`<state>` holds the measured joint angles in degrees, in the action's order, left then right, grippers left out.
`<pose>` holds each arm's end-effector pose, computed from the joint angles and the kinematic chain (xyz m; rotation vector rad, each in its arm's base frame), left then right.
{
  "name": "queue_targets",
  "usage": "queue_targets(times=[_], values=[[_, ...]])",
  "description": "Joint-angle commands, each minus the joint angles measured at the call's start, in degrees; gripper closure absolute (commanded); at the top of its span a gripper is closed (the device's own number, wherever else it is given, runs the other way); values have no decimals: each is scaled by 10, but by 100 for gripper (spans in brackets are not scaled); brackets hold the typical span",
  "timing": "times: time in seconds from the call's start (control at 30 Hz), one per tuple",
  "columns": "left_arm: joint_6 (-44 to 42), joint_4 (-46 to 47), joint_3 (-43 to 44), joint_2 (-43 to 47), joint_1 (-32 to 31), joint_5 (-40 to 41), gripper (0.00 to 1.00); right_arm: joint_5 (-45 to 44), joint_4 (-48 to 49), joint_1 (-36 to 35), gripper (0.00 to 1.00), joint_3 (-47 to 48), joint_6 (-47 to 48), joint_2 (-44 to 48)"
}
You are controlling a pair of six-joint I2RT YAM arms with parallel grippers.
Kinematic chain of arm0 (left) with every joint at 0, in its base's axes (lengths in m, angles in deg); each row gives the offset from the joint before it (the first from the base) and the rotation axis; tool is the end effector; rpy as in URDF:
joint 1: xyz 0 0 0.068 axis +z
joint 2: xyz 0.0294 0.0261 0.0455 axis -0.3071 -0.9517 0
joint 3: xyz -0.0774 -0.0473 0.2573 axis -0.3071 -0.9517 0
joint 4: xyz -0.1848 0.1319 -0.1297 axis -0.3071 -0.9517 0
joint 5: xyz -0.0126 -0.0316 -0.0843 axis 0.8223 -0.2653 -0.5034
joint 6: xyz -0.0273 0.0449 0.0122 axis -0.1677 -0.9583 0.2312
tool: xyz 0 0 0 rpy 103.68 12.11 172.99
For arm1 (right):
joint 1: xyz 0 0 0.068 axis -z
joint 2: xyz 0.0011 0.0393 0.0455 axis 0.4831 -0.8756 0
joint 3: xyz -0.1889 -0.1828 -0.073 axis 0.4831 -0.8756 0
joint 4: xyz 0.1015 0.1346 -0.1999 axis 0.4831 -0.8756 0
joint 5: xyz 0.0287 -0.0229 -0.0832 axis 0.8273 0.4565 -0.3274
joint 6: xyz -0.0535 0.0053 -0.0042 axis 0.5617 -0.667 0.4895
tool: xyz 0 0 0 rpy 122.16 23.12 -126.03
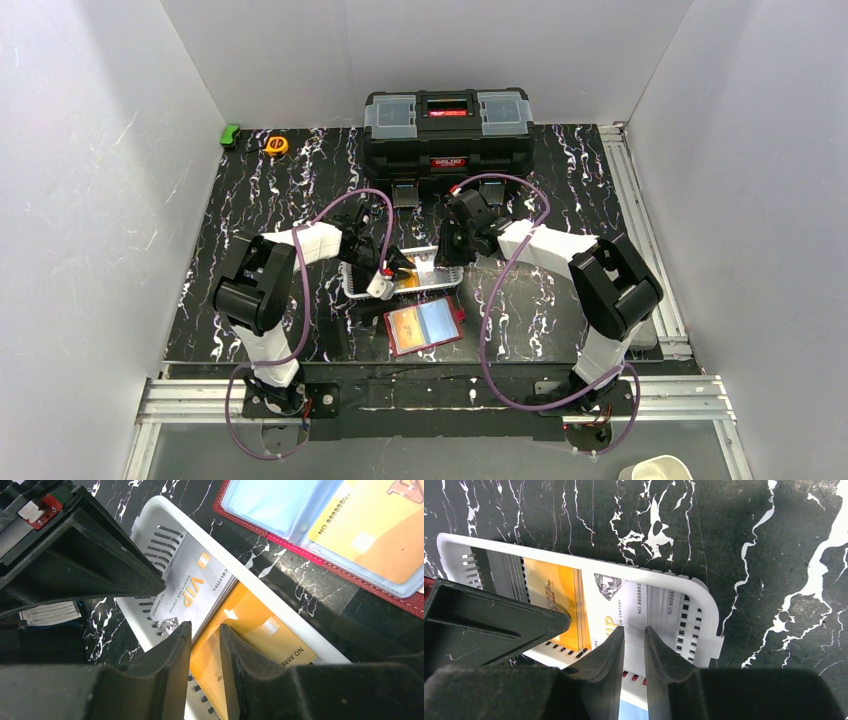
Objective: Put the credit cards into the card holder
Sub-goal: Pick up the credit card from the storage box.
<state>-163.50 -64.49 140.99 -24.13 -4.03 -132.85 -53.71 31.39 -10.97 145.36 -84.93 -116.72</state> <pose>0.2851 -0.1475 0.1522 2.0581 0.4699 -0.4594 0.2831 0.2405 0.1885 -0.1255 2.5462 0.6745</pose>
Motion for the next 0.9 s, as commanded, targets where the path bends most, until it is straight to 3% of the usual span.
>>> queue_targets(times=[0.0,0.1,0.2,0.3,0.87], values=[[-350,-5,1,5,-7,-31,73,24,30,14,71,-3,-14,-1],[-350,29,-13,8,-11,-24,73,43,44,25,68,-13,-23,0],[-351,211,-76,-3,-16,-23,73,61,61,36,67,-22,-31,3],[-354,274,-107,-7,-18,-11,73,74,62,39,67,-19,-35,-2],[-354,298,-144,19,-23,22,80,90,70,42,66,-18,-50,-28]])
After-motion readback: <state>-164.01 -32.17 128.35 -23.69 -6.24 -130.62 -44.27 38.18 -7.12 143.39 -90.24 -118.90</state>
